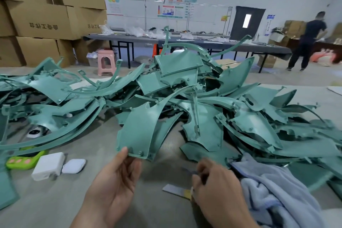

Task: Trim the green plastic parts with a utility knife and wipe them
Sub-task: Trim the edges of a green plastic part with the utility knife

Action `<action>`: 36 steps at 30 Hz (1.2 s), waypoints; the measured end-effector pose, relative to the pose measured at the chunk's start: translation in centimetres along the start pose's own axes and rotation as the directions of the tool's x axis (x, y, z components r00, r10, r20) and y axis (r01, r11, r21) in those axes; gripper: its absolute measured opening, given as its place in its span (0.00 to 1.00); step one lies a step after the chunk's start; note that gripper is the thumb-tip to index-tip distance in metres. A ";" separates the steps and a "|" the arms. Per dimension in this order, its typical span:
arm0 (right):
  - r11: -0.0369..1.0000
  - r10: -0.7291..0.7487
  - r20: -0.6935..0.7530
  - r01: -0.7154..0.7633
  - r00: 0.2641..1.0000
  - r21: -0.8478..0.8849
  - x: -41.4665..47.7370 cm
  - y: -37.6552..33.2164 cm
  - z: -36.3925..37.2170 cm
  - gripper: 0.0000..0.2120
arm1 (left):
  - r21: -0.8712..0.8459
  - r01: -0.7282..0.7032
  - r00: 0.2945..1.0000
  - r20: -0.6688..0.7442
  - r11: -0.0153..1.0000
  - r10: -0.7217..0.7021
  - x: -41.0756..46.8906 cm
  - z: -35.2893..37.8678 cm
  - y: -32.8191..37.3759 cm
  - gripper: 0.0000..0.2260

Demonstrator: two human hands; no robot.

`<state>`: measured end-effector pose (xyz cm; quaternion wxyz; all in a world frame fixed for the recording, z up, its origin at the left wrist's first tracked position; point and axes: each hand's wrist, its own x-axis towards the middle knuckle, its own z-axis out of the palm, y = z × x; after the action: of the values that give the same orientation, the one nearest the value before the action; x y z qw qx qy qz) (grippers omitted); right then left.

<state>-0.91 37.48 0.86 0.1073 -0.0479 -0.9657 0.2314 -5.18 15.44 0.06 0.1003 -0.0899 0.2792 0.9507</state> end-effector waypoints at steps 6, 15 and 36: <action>0.982 0.095 0.141 -0.069 0.985 -0.177 0.7 2.7 -2.1 0.15 | 0.079 -0.031 1.000 0.002 0.996 0.031 -0.1 1.1 -0.7 0.10; 0.948 -0.066 0.195 0.122 0.979 -0.294 0.0 3.4 -1.3 0.12 | 0.110 -0.050 0.999 0.001 0.993 0.051 0.8 3.6 -1.4 0.16; 0.969 0.141 -0.363 -0.204 0.921 -0.138 0.4 5.4 -7.4 0.03 | 0.697 -0.411 0.859 0.079 0.588 0.507 -2.0 -5.2 7.0 0.18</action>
<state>0.64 45.55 4.86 0.2523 -0.1827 -0.9395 0.1427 -4.29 6.54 -0.19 -0.1405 -0.0313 0.6329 0.7607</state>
